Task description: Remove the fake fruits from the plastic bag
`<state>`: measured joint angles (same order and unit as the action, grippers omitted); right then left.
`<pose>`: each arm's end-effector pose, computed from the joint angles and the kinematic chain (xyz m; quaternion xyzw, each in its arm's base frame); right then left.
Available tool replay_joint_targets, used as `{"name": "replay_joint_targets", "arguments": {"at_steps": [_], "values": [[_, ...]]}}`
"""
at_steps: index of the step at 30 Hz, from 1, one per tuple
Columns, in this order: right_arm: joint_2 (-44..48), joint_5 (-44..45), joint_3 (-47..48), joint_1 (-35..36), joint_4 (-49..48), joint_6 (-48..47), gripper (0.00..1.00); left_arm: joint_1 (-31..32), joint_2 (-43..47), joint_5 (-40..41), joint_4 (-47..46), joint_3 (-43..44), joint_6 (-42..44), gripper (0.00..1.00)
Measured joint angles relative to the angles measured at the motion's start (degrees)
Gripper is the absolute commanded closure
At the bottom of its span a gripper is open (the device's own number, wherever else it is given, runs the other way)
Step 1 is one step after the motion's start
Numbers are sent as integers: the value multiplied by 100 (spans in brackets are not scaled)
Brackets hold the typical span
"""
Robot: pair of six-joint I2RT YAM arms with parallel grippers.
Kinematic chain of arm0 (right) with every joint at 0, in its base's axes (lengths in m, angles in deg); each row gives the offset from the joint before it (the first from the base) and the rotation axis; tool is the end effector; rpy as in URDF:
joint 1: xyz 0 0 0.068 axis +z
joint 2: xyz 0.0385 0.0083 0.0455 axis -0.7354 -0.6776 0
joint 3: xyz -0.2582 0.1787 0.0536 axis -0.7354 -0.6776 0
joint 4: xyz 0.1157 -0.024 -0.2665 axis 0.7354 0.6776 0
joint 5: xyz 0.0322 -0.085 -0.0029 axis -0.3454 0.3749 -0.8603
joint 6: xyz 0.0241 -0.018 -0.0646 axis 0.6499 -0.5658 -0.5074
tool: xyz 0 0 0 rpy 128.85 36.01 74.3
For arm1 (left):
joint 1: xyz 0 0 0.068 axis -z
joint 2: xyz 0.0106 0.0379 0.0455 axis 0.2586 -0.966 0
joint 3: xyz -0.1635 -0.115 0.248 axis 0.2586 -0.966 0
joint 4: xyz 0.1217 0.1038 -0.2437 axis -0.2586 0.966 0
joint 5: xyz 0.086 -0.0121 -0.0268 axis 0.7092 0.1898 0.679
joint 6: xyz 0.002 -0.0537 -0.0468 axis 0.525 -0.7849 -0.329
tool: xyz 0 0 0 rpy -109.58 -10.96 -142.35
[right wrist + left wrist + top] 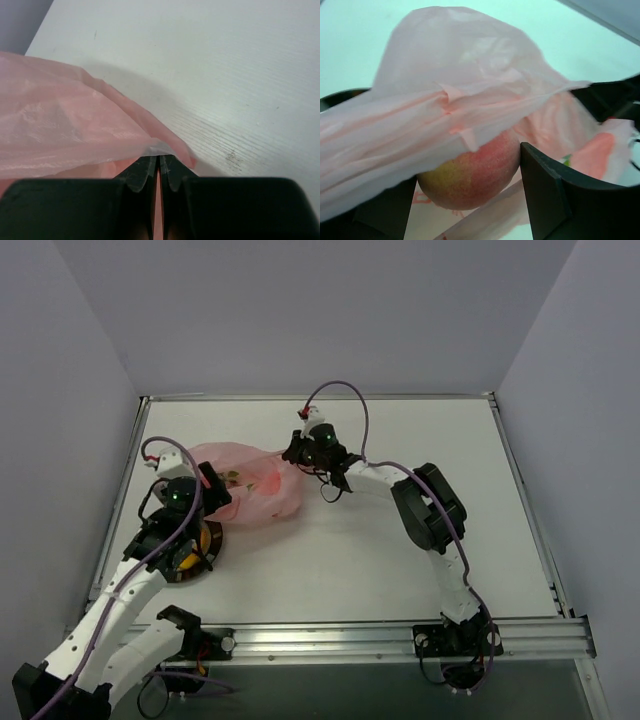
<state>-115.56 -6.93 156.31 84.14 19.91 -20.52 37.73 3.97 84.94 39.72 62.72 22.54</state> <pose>0.4542 0.3555 0.2052 -0.1585 0.7470 0.3917 0.5132 0.2085 -0.0641 0.3395 -0.1927 0.7899 -0.1370 0.5658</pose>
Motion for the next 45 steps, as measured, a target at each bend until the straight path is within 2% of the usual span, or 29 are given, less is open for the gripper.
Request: {"name": "replay_joint_targets", "arguments": {"at_steps": [2, 5, 7, 10, 11, 14, 21, 24, 26, 30, 34, 38, 41, 43, 45], "values": [[44, -96, -9, 31, -85, 37, 100, -323, 446, 55, 323, -339, -166, 38], [68, -160, -15, 74, -140, 55, 100, -623, 723, -140, 470, -671, -280, 35], [68, -133, -44, 66, -129, 50, 100, -708, 625, -437, 356, -732, -278, 36], [68, -46, -120, -9, -76, 28, 100, -741, 140, -1045, -109, -647, -254, 44], [72, -17, -155, -37, -76, 26, 100, -741, -205, -1189, -236, -566, -245, 50], [138, 85, -271, -76, -48, -9, 100, -741, -1333, -1718, -752, 55, -214, 62], [649, 551, -400, -96, 55, -101, 100, -739, -3875, -2778, -1510, 2549, -179, 63], [920, 852, -415, -37, -2, -122, 100, -739, -4507, -3233, -1729, 3425, -205, 63], [1043, 1021, -426, 17, -79, -122, 100, -739, -4566, -3567, -1840, 3501, -280, 64], [1060, 1307, -426, 72, -109, -96, 100, -739, -4065, -4000, -1982, 2918, -398, 64], [1051, 1567, -428, 70, -63, -55, 100, -741, -2444, -3816, -1650, 1823, -267, 64], [1051, 1727, -426, 20, -55, 0, 100, -839, -330, -2684, -1025, 1200, -101, 62], [1051, 1803, -428, -52, -66, 55, 100, -1106, 1036, -1453, -466, 885, -160, 60], [1051, 1814, -428, -111, -74, 72, 100, -1327, 1613, -719, -120, 719, -304, 58], [1054, 1814, -446, -157, -96, 74, 100, -1456, 1709, -140, 173, 522, -492, 55]]}}
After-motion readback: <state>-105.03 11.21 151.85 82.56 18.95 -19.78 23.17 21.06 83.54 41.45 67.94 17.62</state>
